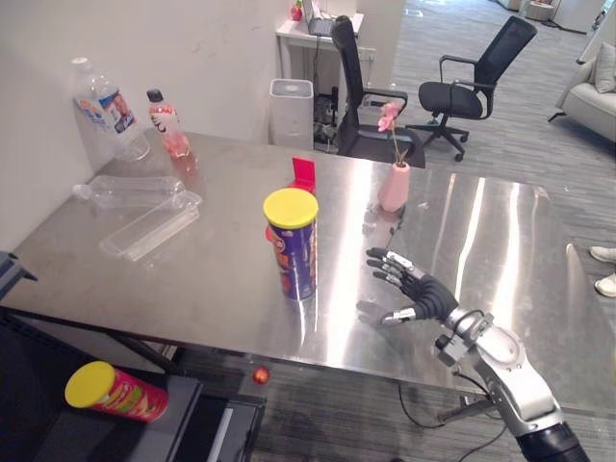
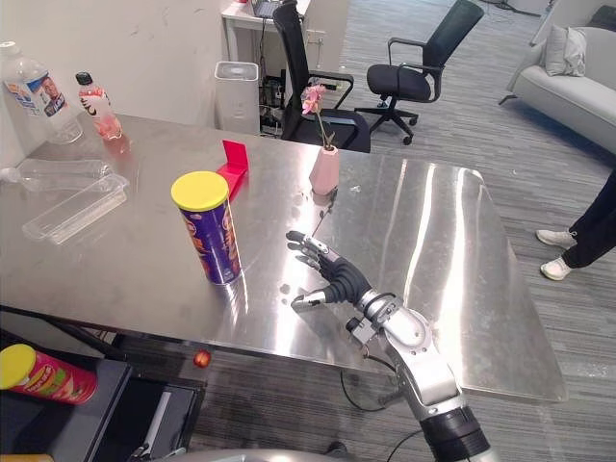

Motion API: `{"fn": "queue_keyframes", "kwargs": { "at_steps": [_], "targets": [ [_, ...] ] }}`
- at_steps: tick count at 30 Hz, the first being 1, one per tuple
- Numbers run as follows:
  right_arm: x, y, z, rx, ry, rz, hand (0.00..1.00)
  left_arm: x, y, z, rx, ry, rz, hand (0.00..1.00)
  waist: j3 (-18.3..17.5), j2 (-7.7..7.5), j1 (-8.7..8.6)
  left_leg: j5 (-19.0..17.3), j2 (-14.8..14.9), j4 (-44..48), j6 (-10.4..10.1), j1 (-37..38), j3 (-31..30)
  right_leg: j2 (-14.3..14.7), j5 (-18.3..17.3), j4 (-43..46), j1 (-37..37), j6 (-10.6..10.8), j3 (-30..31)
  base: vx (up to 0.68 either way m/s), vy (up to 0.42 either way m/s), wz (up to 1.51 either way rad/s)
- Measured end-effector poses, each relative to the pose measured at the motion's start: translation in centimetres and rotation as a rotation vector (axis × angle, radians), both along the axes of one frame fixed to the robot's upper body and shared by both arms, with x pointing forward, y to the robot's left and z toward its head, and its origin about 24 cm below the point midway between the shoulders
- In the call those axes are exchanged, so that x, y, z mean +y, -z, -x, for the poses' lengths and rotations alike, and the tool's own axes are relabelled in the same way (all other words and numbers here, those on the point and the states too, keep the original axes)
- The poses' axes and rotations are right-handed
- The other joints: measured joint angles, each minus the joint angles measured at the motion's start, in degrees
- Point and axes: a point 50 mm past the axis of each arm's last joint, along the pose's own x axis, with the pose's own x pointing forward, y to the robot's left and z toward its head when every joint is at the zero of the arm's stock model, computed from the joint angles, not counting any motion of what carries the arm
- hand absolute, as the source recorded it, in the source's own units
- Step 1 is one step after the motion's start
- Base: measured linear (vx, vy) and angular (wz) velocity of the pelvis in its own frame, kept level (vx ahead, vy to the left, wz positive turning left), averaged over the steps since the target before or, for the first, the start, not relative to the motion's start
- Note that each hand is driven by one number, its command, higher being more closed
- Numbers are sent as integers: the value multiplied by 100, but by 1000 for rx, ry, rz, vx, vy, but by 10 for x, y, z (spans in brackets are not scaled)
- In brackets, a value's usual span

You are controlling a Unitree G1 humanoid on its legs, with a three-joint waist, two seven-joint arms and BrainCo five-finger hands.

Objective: Put the gum and the chips on the shelf.

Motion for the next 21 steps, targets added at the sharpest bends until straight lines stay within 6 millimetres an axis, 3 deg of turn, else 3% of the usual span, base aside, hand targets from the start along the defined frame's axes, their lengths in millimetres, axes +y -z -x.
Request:
{"fn": "queue_keyframes", "kwargs": {
  "at_steps": [4, 8, 11, 21],
  "targets": [
    [-22, 9, -9, 37, 148, -44, 0, -1, 0, 0, -7, -12, 19, 0, 41, 29, 24, 51, -22, 23, 18, -108, -143, -36, 9, -19, -5, 14, -210, 8, -2, 24],
    [-56, 4, -16, 1, 335, -66, 0, -4, 1, 7, -15, -64, 63, 0, 161, 165, 149, 60, -11, 98, 20, -256, -171, -49, 28, -22, -86, 42, -278, -15, -5, 6],
    [-79, 0, -19, -36, 473, -50, 0, -7, 1, 8, -20, -87, 84, 0, 230, 233, 145, 73, 4, 133, 5, -337, -258, -41, 36, -48, -92, 55, -366, -8, -14, 10],
    [-91, -10, -22, -93, 570, -23, 0, -7, 0, 7, -36, -81, 89, 0, 236, 218, 135, 89, -18, 130, -3, -359, -241, -144, 81, -83, -70, 128, -407, -1, 2, 1]
  ]
}}
